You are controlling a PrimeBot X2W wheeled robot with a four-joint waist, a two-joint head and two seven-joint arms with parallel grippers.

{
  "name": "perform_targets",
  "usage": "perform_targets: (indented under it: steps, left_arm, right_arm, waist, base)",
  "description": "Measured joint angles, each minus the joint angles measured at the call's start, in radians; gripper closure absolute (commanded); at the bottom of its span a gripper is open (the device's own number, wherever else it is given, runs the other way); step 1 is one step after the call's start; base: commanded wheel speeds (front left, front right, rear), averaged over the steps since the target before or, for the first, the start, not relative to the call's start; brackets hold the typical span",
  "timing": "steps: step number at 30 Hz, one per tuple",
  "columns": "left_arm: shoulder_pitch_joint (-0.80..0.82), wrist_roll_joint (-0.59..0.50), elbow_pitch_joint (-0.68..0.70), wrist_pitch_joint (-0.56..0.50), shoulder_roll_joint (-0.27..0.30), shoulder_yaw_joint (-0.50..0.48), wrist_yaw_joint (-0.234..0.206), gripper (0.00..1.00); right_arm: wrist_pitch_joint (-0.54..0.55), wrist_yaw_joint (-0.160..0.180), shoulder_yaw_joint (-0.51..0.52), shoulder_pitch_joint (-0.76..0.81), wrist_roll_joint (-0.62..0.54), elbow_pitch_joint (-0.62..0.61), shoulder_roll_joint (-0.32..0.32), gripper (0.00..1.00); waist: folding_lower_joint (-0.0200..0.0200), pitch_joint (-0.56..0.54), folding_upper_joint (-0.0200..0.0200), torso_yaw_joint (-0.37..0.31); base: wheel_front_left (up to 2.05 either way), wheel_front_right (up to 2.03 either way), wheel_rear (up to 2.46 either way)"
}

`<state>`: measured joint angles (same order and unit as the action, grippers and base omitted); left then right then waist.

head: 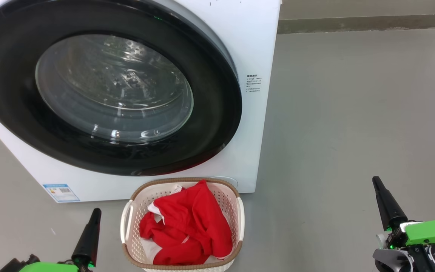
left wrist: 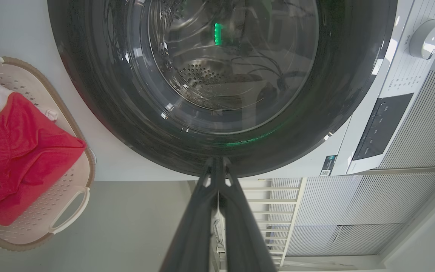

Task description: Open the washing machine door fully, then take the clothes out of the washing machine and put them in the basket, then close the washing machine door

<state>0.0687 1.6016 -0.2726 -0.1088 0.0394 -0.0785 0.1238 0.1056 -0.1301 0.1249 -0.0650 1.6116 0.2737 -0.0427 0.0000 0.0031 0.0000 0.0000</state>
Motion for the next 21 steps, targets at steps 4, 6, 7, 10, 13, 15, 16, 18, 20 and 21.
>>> perform_targets:
  steps: [4,6,7,10,13,15,16,18,20,21]
  left_arm:
    - [0.0,0.0,0.0,0.0,0.0,0.0,0.0,1.0]
    - [0.0,0.0,0.0,0.0,0.0,0.0,0.0,1.0]
    - [0.0,0.0,0.0,0.0,0.0,0.0,0.0,1.0]
    - [0.0,0.0,0.0,0.0,0.0,0.0,0.0,1.0]
    - [0.0,0.0,0.0,0.0,0.0,0.0,0.0,1.0]
    - [0.0,0.0,0.0,0.0,0.0,0.0,0.0,1.0]
    - [0.0,0.0,0.0,0.0,0.0,0.0,0.0,1.0]
    - [0.0,0.0,0.0,0.0,0.0,0.0,0.0,1.0]
    - [0.0,0.0,0.0,0.0,0.0,0.0,0.0,1.0]
    - [0.0,0.0,0.0,0.0,0.0,0.0,0.0,1.0]
  right_arm:
    - [0.0,0.0,0.0,0.0,0.0,0.0,0.0,1.0]
    - [0.0,0.0,0.0,0.0,0.0,0.0,0.0,1.0]
    - [0.0,0.0,0.0,0.0,0.0,0.0,0.0,1.0]
    - [0.0,0.0,0.001,0.0,0.0,0.0,0.0,1.0]
    - [0.0,0.0,0.001,0.0,0.0,0.0,0.0,1.0]
    - [0.0,0.0,0.001,0.0,0.0,0.0,0.0,1.0]
    - [0.0,0.0,0.001,0.0,0.0,0.0,0.0,1.0]
    - [0.0,0.0,0.001,0.0,0.0,0.0,0.0,1.0]
    - [0.0,0.0,0.001,0.0,0.0,0.0,0.0,1.0]
    - [0.0,0.0,0.001,0.0,0.0,0.0,0.0,1.0]
  waist:
    - [0.0,0.0,0.0001,0.0]
    - [0.0,0.0,0.0,0.0]
    - [0.0,0.0,0.0,0.0]
    - [0.0,0.0,0.0,0.0]
    - [0.0,0.0,0.0,0.0]
    - [0.0,0.0,0.0,0.0]
    - [0.0,0.0,0.0,0.0]
    - [0.0,0.0,0.0,0.0]
    - [0.0,0.0,0.0,0.0]
    - [0.0,0.0,0.0,0.0]
  base:
    - [0.0,0.0,0.0]
    - [0.0,0.0,0.0]
    - [0.0,0.0,0.0]
    - [0.0,0.0,0.0]
    - [0.0,0.0,0.0]
    - [0.0,0.0,0.0]
    - [0.0,0.0,0.0]
    - [0.0,0.0,0.0]
    - [0.0,0.0,0.0]
    - [0.0,0.0,0.0]
